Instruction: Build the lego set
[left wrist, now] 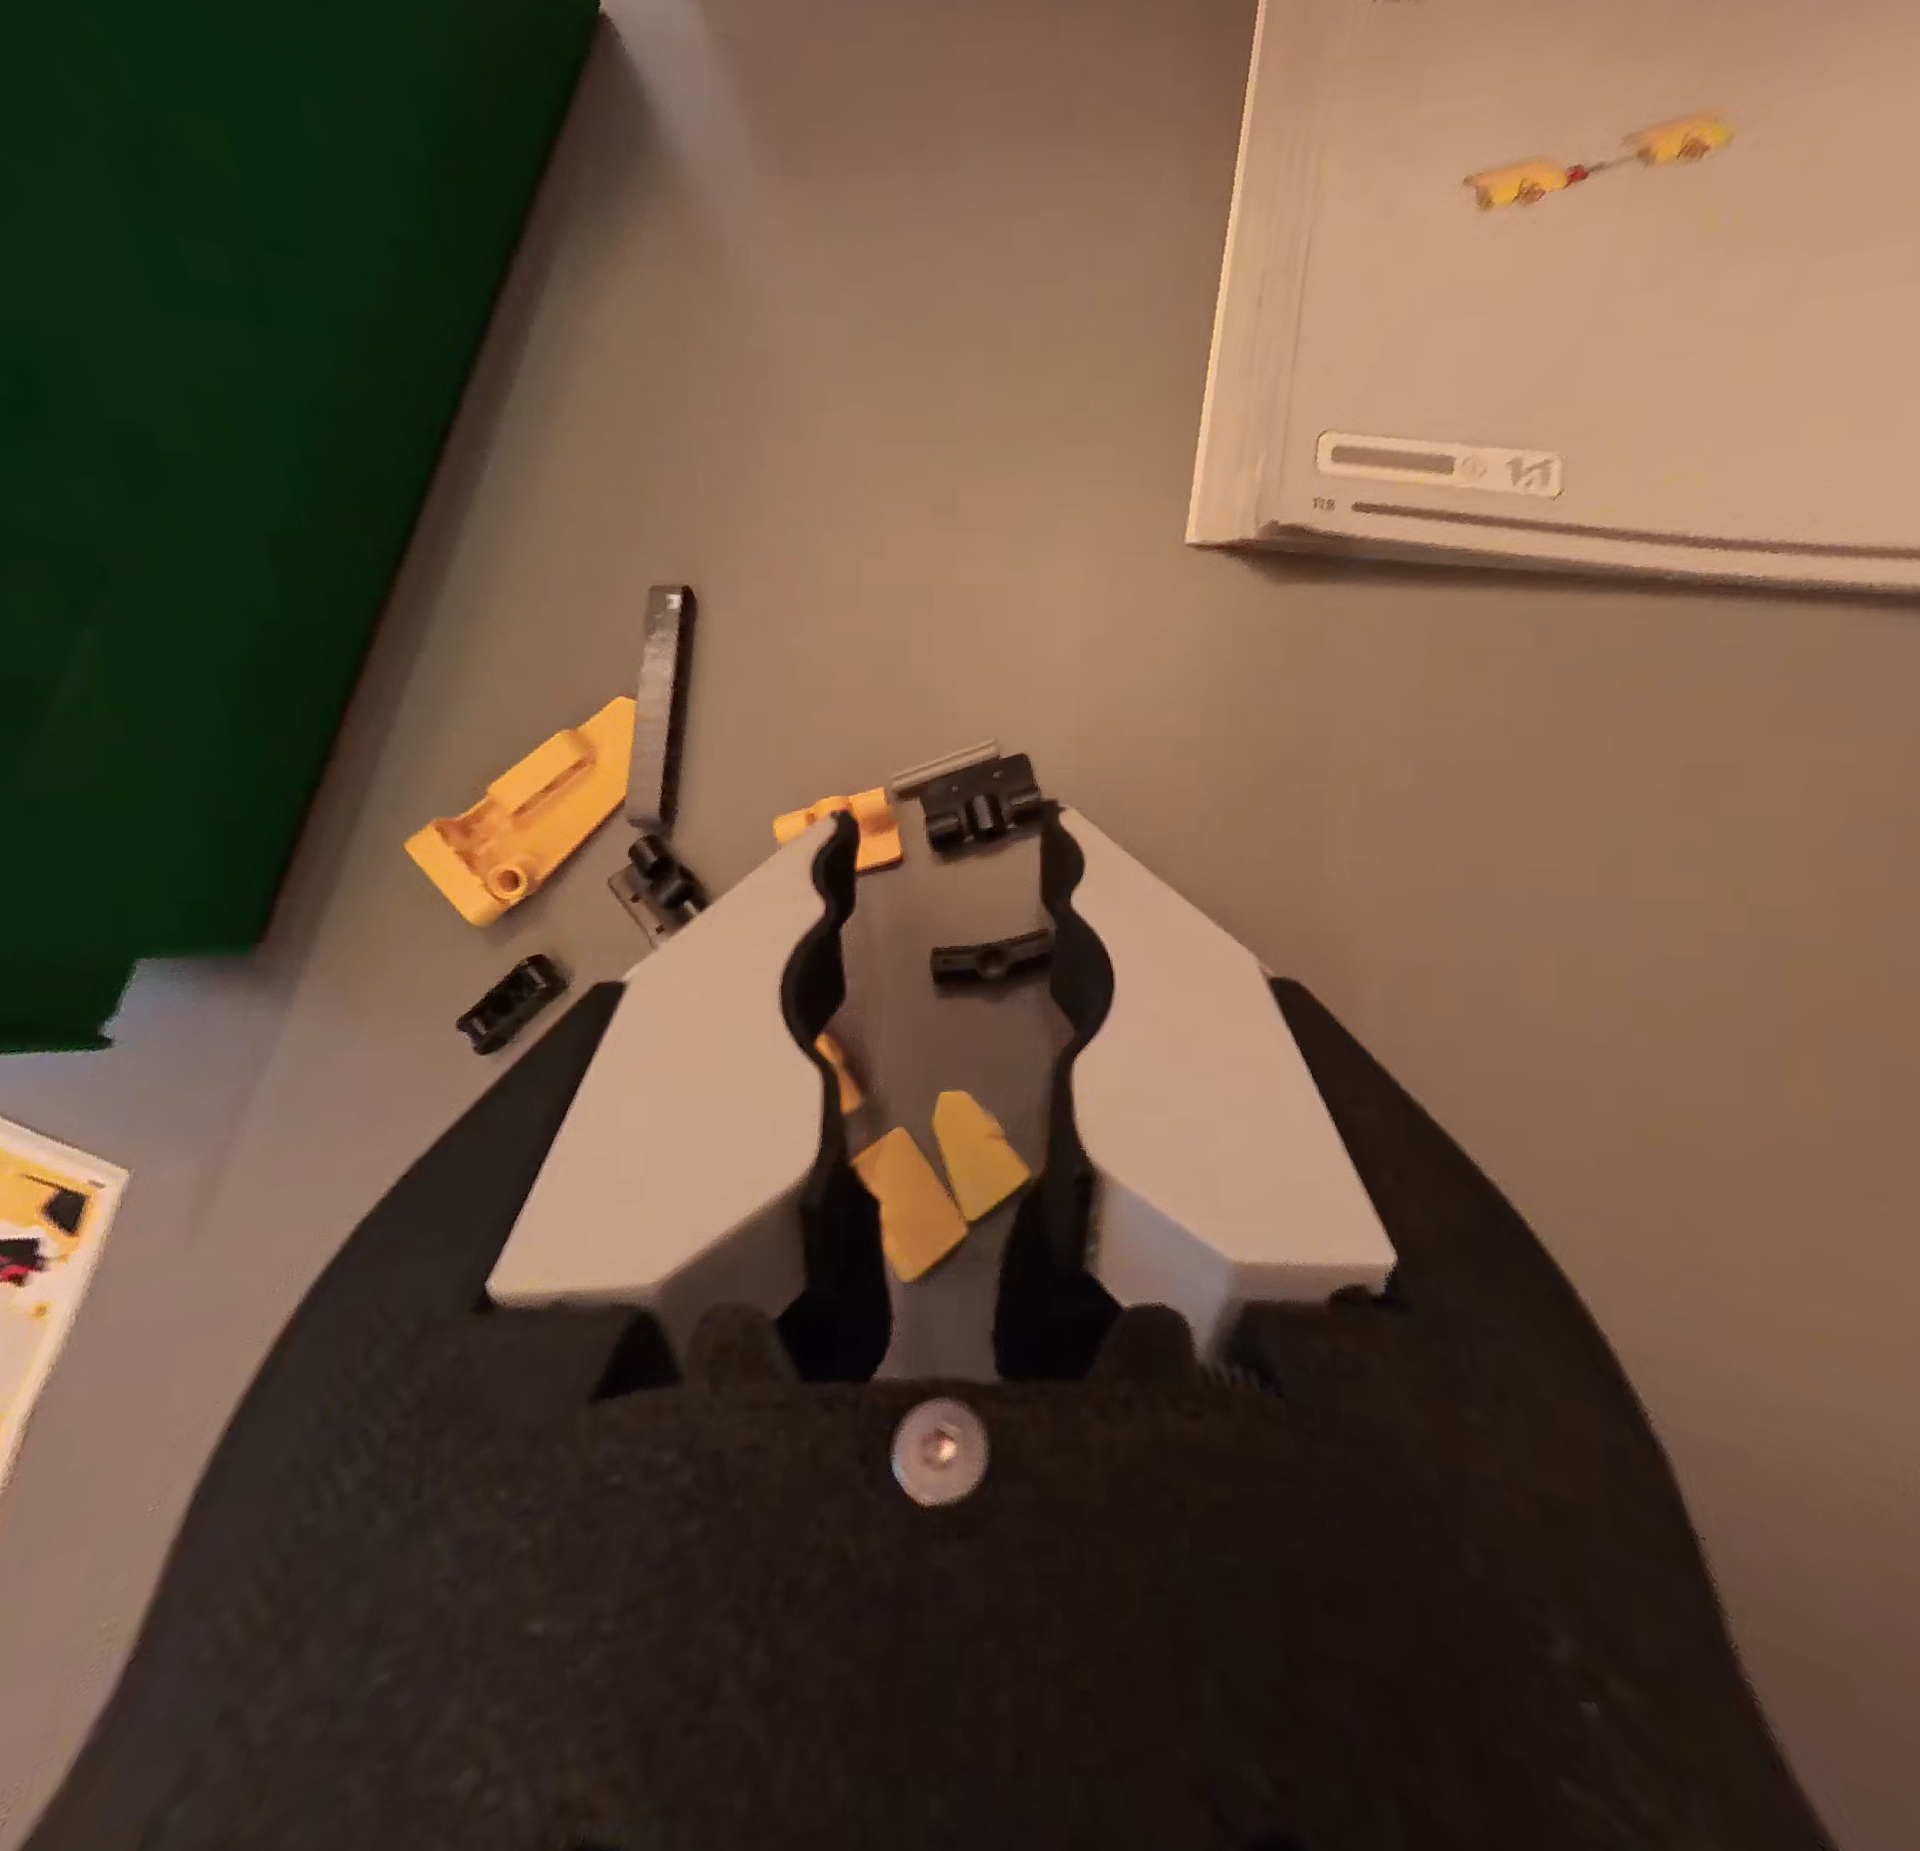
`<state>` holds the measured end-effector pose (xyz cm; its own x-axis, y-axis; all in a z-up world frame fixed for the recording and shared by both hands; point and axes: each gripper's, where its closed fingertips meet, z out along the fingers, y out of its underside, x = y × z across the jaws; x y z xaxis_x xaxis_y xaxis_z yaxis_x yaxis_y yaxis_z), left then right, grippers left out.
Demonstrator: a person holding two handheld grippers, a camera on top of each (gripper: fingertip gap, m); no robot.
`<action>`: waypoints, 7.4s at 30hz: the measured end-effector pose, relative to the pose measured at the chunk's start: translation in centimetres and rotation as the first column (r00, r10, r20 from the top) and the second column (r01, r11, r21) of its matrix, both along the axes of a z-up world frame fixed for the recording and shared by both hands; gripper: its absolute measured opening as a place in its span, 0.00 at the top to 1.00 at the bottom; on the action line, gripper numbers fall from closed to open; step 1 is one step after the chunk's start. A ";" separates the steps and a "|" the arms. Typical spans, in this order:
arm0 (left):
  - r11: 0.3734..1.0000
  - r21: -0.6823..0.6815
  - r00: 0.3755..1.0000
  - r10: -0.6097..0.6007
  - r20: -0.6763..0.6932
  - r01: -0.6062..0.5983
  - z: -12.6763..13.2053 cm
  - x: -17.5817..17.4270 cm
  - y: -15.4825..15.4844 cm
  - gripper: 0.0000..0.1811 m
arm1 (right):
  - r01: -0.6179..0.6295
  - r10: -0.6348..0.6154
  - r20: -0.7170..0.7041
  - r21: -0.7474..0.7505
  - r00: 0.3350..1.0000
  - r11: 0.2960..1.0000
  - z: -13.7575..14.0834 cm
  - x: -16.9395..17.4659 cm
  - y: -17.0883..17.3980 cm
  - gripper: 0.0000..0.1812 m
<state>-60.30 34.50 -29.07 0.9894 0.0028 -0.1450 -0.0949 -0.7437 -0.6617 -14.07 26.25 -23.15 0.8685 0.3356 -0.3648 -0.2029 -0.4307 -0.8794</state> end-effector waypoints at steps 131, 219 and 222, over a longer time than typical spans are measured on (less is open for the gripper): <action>0.056 0.702 -0.165 -0.956 0.244 0.710 12.4 32.3 -20.7 0.96 | -0.665 0.722 0.020 0.407 0.692 0.626 7.3 -14.5 -11.4 1.00; 0.063 0.082 0.049 -0.986 0.161 0.995 -1.0 33.4 -18.5 0.86 | -0.627 0.599 0.630 -0.218 0.495 0.748 -6.9 -10.5 -9.3 0.96; 0.072 0.075 0.059 -0.985 0.161 0.995 -1.0 33.4 -18.4 0.90 | -0.633 0.607 0.610 -0.211 0.510 0.744 -6.9 -10.7 -9.3 0.96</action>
